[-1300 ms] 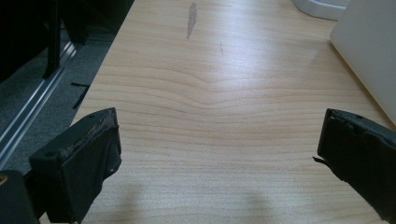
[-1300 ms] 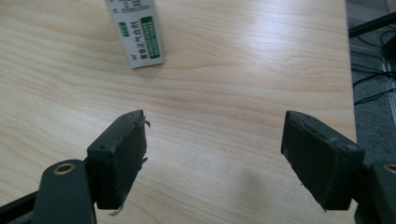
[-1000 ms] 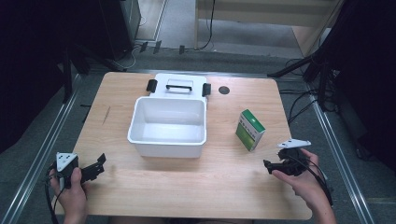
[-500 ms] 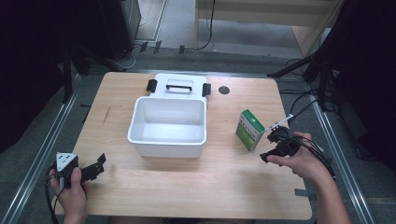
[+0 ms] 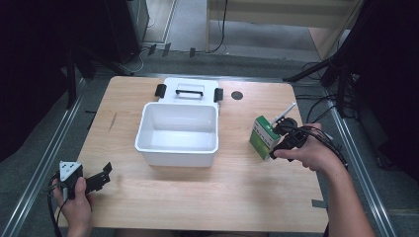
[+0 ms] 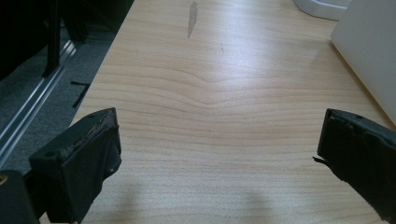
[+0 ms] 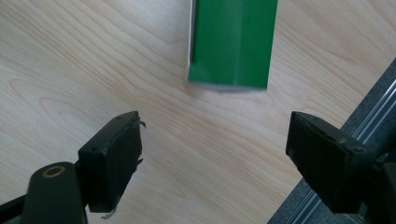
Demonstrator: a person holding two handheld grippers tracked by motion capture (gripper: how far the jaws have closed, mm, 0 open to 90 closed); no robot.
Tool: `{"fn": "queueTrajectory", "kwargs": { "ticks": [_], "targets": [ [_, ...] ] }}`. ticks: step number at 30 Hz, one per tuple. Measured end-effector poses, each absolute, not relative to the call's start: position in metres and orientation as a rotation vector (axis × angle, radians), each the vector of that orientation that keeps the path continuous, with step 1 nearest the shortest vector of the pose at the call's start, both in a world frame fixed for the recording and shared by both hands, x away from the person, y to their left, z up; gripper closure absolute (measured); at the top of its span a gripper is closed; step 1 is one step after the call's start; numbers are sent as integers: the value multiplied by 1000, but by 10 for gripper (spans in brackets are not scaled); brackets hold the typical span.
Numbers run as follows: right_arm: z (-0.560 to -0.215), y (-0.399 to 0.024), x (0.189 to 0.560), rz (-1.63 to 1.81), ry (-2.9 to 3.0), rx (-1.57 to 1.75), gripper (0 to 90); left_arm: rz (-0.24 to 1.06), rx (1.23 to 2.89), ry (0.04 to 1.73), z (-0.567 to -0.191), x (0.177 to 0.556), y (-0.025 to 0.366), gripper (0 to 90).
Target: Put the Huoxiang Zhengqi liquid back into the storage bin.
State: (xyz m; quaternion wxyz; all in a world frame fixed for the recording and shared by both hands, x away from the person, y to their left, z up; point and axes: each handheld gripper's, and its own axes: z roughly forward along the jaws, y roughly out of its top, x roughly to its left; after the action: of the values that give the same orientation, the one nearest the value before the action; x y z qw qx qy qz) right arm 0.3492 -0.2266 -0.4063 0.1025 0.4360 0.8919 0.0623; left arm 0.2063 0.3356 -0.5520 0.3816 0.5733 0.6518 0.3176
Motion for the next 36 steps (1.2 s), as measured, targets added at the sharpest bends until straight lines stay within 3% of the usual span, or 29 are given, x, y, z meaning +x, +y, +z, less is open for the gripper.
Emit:
{"fn": "queueTrajectory", "kwargs": {
  "ticks": [22, 36],
  "targets": [
    [-394, -200, 381, 148, 2639, 1286, 153, 808, 1462, 1664, -552, 206, 336, 0],
    [-399, -189, 401, 101, 2602, 1344, 263, 806, 1462, 1664, -552, 206, 336, 0]
  ]
}}
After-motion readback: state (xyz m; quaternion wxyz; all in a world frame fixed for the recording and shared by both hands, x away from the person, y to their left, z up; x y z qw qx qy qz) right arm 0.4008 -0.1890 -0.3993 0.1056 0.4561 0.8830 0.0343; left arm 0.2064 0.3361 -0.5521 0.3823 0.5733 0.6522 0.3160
